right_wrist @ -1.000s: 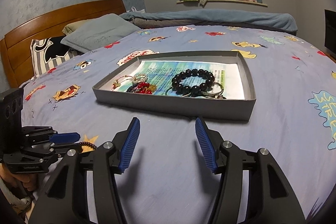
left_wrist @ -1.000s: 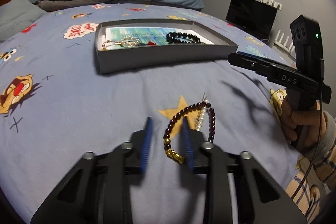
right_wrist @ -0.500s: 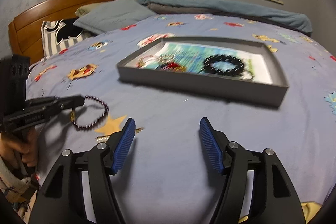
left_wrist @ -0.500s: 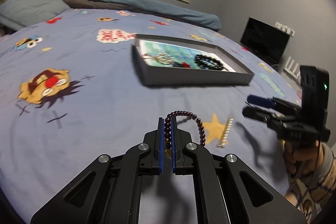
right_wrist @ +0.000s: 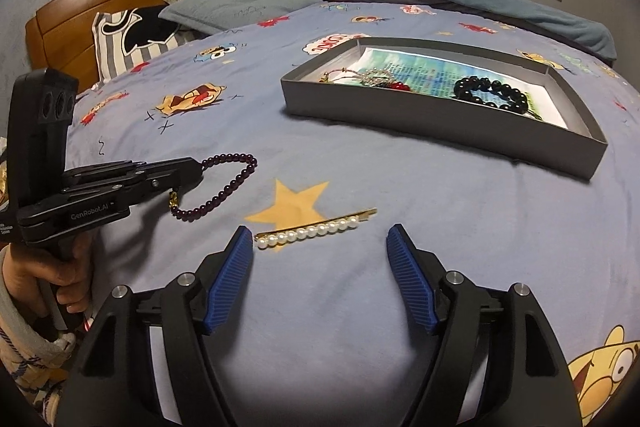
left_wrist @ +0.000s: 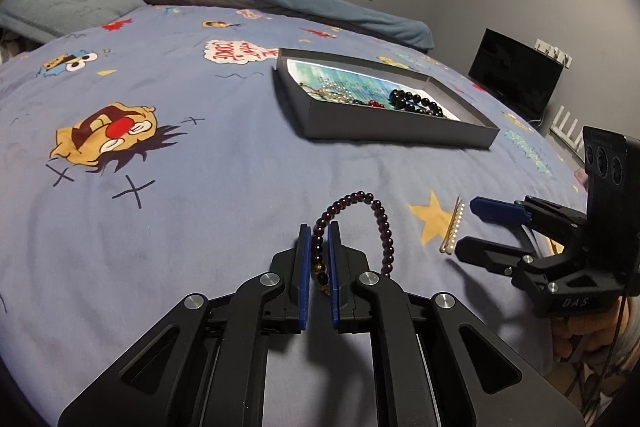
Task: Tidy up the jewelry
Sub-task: 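Grasp the pearl hair clip with the right tool while the left tool holds the dark red bracelet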
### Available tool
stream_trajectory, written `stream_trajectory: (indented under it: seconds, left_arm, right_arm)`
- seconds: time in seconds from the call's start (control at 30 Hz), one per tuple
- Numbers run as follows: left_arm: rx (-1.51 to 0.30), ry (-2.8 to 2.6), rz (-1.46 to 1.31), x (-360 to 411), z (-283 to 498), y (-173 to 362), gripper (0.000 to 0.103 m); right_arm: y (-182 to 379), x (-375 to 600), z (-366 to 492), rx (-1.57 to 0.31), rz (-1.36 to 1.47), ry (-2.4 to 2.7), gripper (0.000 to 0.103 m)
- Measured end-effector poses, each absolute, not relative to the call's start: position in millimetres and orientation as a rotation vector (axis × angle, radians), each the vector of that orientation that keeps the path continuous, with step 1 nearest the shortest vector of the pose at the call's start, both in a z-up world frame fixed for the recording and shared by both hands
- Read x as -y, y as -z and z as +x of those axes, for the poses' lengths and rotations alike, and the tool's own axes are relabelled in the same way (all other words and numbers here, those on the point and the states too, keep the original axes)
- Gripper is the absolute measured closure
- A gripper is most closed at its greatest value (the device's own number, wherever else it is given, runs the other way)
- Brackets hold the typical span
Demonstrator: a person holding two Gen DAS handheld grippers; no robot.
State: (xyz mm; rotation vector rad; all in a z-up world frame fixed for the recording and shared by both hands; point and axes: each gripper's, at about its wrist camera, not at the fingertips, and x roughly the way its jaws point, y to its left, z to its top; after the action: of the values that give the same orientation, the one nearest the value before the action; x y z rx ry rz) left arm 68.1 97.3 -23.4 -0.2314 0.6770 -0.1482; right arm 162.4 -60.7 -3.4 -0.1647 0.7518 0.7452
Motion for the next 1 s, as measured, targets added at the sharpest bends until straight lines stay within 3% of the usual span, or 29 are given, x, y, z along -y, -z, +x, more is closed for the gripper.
stream_trajectory:
  seconds: [0.27,0.4,0.87,1.0]
  left_arm:
    - [-0.694,0.135,-0.232,-99,70,27,0.093]
    - [-0.708,0.145,-0.220,-97,73,28,0.090]
    - [-0.780,0.166,-0.156,-88,96,27,0.086]
    - [-0.738,0.214,-0.187,-89,90,21,0.096]
  right_arm:
    - [10,36,167,-0.775,-0.216,-0.723,0.033]
    - [11,35,165,-0.765,-0.231,-0.722,0.044]
    - [5,42,162,-0.746,-0.247,-0.744,0.044]
    - [1,49,163,-0.728,-0.222,-0.737,0.044]
